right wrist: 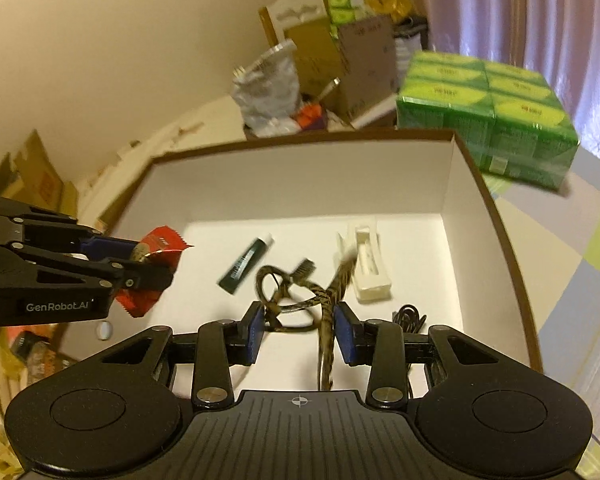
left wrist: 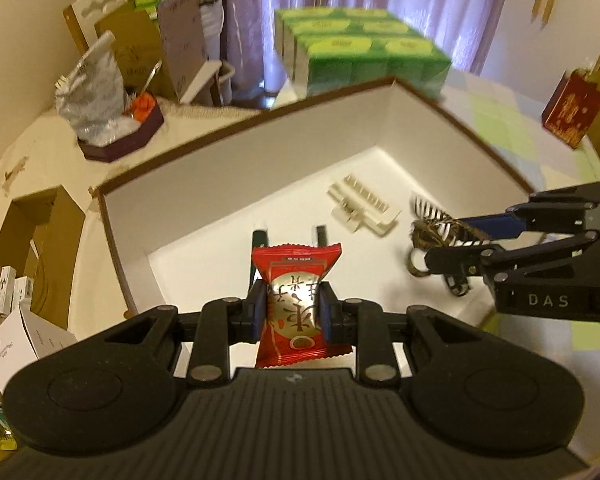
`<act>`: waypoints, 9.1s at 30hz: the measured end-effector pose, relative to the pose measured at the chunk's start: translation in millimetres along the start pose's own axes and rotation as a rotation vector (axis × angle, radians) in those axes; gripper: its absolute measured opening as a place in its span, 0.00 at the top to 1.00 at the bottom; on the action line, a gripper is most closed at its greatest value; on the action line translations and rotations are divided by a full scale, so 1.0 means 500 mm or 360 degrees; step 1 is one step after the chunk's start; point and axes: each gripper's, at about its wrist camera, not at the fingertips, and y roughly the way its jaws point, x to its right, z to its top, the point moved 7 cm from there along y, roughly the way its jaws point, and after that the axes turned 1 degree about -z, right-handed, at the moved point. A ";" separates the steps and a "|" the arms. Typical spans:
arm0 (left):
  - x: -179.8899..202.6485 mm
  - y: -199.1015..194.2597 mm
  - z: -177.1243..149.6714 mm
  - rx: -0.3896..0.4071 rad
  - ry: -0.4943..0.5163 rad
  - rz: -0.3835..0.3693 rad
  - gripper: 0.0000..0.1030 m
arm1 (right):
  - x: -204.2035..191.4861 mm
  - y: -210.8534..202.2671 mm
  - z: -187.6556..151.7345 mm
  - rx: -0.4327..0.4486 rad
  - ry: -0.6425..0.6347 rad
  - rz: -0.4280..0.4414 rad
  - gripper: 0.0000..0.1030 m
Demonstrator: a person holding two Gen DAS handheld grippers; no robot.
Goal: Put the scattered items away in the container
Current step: 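Lower both items into the box and open both tools, then withdraw both tools from the box toward the toothpick box and swabs, then grasp the clear toothpick box with the left tool while the right tool grasps the cotton swab bag, then carry toothpick box and cotton swab bag over the box, then lower both items into the box and open both tools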
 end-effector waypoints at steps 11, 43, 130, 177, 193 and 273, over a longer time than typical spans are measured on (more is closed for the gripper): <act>-0.005 0.096 -0.027 -0.0170 0.0002 -0.0041 0.79 | 0.016 0.089 -0.029 -0.0196 0.0044 -0.0010 0.84; 0.007 0.087 -0.037 -0.0226 -0.0057 0.0037 0.24 | 0.017 0.047 -0.028 -0.0097 -0.0185 -0.0277 0.00; 0.722 0.039 -0.134 -0.0157 0.0631 -0.0461 0.01 | 0.445 -0.519 -0.565 0.0034 0.0796 -0.0805 0.00; 0.793 0.172 -0.053 0.0067 0.0966 -0.0693 0.18 | 0.716 -0.369 -0.490 -0.0028 0.0260 -0.0773 0.31; 0.762 0.110 -0.047 0.0112 0.0794 -0.0650 0.18 | 0.626 -0.457 -0.492 0.0089 0.0604 -0.0605 0.73; -0.102 0.135 0.073 0.0031 0.0421 -0.0021 0.17 | 0.057 0.155 0.062 -0.0207 -0.0138 0.0051 0.73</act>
